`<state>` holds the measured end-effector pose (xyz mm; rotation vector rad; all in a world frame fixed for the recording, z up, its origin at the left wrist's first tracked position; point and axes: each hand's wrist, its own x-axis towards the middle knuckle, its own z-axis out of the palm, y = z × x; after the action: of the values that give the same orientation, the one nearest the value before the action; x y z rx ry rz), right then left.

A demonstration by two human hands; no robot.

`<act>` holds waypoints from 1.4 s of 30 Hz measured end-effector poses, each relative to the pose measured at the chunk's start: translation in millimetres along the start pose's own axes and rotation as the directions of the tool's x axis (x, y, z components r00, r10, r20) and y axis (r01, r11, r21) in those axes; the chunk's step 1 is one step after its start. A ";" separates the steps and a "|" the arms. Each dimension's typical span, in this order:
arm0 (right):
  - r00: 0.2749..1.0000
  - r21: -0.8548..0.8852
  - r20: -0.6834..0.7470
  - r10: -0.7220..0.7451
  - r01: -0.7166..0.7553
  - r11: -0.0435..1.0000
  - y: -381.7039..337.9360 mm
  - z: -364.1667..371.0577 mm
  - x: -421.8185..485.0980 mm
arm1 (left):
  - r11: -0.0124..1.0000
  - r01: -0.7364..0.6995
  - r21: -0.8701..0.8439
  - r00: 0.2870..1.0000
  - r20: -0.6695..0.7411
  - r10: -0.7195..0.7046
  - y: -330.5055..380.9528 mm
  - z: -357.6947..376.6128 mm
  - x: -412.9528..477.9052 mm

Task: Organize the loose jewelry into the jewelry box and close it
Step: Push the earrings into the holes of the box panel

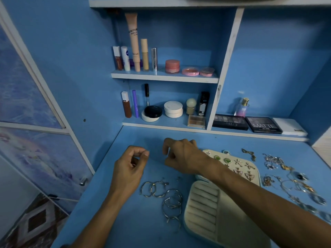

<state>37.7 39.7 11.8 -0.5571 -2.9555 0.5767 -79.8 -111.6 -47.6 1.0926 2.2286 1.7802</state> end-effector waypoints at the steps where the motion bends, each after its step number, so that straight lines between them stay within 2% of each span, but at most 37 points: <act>1: 1.000 0.025 -0.021 0.017 -0.017 1.000 7.8 -6.8 -6.2 | 1.000 -0.019 -0.003 1.000 0.022 0.019 5.6 3.5 -0.3; 6: 0.997 0.077 -0.036 0.074 -0.071 0.994 48.7 -36.9 -33.6 | 0.998 -0.059 -0.006 0.981 0.186 0.059 36.6 31.2 -0.2; 14: 0.984 0.217 -0.105 0.147 -0.122 0.969 101.2 -68.8 -76.2 | 0.999 -0.035 -0.005 0.901 0.433 0.034 63.3 83.3 -3.1; 23: 0.947 0.429 -0.171 0.273 -0.178 0.886 132.9 -59.5 -74.9 | 1.000 -0.024 0.012 0.902 0.431 0.016 60.8 106.5 -5.7; 30: 0.955 0.439 -0.044 0.294 -0.246 0.864 133.2 -59.8 -69.9 | 0.998 -0.020 0.054 0.905 0.426 -0.005 56.5 111.9 -8.1; 35: 0.949 0.494 -0.068 0.309 -0.237 0.836 129.8 -66.4 -70.2 | 0.999 0.019 0.040 0.914 0.404 -0.034 62.3 111.4 -9.6; 42: 0.958 0.572 -0.082 0.276 -0.182 0.800 119.2 -85.1 -77.1 | 1.000 -0.009 0.014 0.923 0.384 0.003 68.2 109.7 -11.3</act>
<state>161.8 144.0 45.0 -0.8413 -2.3943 1.2952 13.3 -23.8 -26.5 1.3183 2.0044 1.3996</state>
